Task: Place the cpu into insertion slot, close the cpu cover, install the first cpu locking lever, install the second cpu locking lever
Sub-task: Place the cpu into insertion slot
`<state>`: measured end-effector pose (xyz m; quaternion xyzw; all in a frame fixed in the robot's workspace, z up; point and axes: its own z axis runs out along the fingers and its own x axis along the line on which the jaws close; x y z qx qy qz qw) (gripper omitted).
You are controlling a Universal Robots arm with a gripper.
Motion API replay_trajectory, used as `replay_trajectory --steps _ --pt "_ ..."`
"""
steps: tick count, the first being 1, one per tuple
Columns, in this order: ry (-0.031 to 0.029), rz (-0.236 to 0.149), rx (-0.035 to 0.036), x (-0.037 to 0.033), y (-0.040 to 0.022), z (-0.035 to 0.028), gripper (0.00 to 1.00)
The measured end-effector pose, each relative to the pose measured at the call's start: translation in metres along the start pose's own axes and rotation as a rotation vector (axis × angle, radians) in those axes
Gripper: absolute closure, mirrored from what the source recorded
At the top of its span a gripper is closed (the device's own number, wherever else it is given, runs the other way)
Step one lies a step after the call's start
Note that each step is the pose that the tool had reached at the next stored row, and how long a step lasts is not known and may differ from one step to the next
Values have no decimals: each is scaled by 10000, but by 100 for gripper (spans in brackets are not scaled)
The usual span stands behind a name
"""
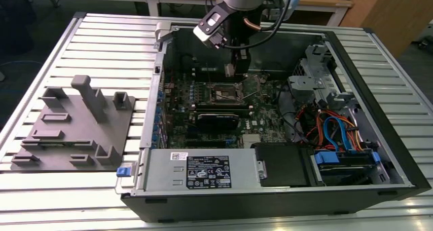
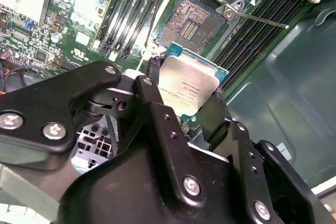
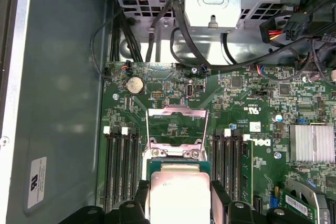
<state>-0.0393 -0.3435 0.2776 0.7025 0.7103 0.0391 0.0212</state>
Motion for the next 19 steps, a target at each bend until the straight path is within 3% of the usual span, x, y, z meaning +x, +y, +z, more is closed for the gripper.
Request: replay_trajectory --steps 8,11,19 --pt "-1 0 0 -1 -3 32 46" --pt "1 0 0 -2 -6 72 46" --pt "-1 0 1 -2 -8 87 46"
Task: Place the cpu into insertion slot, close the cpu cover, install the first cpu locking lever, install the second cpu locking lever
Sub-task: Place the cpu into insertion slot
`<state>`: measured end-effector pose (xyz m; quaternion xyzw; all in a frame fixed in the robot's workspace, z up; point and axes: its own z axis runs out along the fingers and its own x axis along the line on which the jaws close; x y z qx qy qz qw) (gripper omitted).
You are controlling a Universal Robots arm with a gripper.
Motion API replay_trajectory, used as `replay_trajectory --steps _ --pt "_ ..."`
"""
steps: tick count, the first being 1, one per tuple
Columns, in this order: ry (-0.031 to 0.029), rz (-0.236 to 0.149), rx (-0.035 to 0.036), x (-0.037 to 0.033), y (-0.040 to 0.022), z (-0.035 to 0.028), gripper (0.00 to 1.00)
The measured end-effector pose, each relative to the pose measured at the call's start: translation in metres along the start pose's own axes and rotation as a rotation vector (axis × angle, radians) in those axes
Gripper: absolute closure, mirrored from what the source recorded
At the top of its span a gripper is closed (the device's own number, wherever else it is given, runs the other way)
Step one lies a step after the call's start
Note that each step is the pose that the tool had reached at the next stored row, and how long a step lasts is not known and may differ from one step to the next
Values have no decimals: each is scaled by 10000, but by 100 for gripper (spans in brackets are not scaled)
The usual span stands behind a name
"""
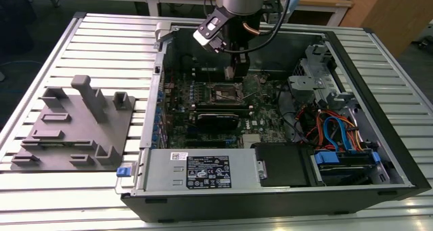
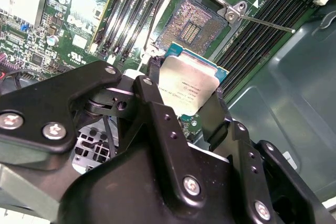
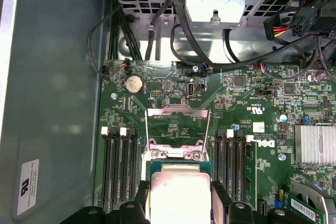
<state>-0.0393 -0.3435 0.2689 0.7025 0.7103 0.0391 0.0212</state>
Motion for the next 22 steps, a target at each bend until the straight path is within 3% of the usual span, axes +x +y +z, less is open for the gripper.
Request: replay_trajectory --steps 8,16,22 --pt "0 -1 1 -1 -3 28 46" --pt "28 -299 9 -4 -16 172 46" --pt "30 -315 9 -6 -52 259 46"
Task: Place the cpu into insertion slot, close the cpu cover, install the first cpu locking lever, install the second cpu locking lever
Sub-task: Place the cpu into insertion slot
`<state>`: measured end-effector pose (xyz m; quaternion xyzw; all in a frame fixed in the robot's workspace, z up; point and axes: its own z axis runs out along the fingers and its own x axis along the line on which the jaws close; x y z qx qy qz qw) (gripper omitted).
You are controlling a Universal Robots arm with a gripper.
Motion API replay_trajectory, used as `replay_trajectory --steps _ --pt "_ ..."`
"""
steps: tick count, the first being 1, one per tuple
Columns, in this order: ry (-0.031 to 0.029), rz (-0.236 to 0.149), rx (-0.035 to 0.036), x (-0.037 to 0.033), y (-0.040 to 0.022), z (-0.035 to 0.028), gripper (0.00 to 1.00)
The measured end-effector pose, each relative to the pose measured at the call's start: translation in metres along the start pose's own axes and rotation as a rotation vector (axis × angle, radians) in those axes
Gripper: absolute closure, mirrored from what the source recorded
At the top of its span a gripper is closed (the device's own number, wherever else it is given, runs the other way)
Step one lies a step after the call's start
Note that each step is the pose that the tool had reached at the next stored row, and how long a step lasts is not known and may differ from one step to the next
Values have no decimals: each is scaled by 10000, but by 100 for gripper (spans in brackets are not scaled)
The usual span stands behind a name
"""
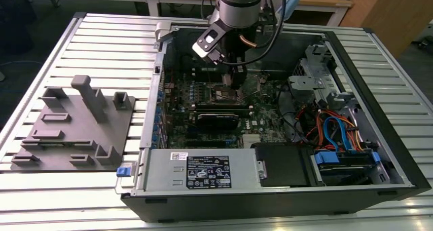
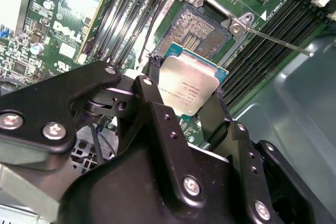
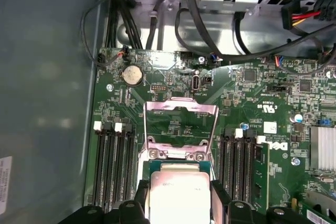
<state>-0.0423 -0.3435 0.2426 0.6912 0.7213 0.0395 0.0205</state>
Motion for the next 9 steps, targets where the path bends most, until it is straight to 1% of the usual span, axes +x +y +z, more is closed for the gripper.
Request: replay_trajectory --steps 2,4,9 --pt "-3 -2 2 0 0 0 46" --pt "-1 -1 0 0 -2 16 46" --pt "-1 -1 1 0 -2 17 46"
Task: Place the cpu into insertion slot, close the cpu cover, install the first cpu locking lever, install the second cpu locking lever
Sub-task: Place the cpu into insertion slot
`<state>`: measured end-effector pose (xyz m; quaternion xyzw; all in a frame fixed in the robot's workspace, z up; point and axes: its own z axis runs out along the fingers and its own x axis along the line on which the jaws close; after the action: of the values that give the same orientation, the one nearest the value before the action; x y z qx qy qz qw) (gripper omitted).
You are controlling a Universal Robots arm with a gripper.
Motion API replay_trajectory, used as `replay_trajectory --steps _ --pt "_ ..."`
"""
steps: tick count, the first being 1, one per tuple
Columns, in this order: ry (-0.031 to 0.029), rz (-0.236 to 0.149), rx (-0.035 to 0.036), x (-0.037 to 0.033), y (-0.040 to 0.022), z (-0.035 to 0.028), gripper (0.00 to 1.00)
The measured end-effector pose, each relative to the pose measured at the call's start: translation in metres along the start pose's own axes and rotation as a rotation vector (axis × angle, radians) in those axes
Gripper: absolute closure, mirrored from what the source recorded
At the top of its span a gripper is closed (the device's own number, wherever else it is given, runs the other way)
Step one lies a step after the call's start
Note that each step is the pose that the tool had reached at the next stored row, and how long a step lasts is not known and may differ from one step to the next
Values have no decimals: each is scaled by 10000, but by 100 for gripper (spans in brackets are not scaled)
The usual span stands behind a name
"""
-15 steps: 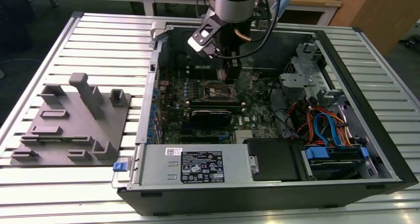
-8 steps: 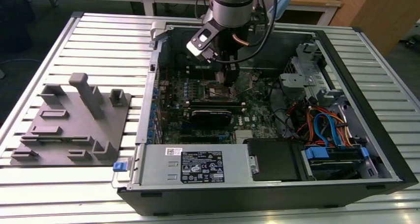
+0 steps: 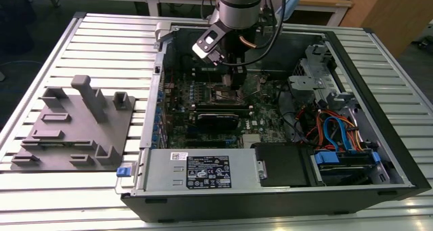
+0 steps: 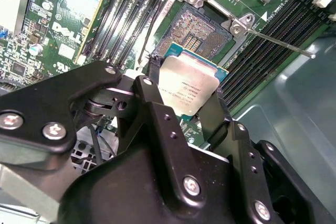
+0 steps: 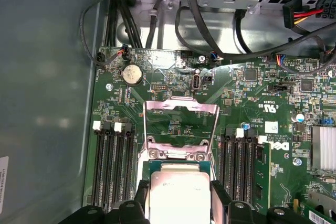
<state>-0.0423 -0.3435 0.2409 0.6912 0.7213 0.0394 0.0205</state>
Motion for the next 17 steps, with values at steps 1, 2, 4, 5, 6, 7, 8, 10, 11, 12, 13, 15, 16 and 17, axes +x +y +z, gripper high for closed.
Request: replay_trajectory --steps 1,2,4,5,6,7,8,10,11,12,13,15,16,17 --pt "0 0 0 0 0 0 46" --pt "1 0 0 0 0 1 46" --pt "3 0 -2 0 0 7 46" --pt "1 1 -3 0 -1 12 46" --pt "-12 9 0 0 -2 20 46" --pt "-14 21 0 -1 -3 34 46" --pt "-16 26 -1 -1 -6 51 46" --pt "-19 32 0 -2 -10 86 46" --pt "-18 45 -1 -2 -15 104 46" --pt "-20 64 -3 -2 -28 121 46" --pt "-22 83 -5 -2 -49 138 46" --pt "-29 146 -10 -1 -85 169 46" --pt "-35 205 -12 -1 -92 185 46" --pt "-39 265 -14 -2 -93 201 46"
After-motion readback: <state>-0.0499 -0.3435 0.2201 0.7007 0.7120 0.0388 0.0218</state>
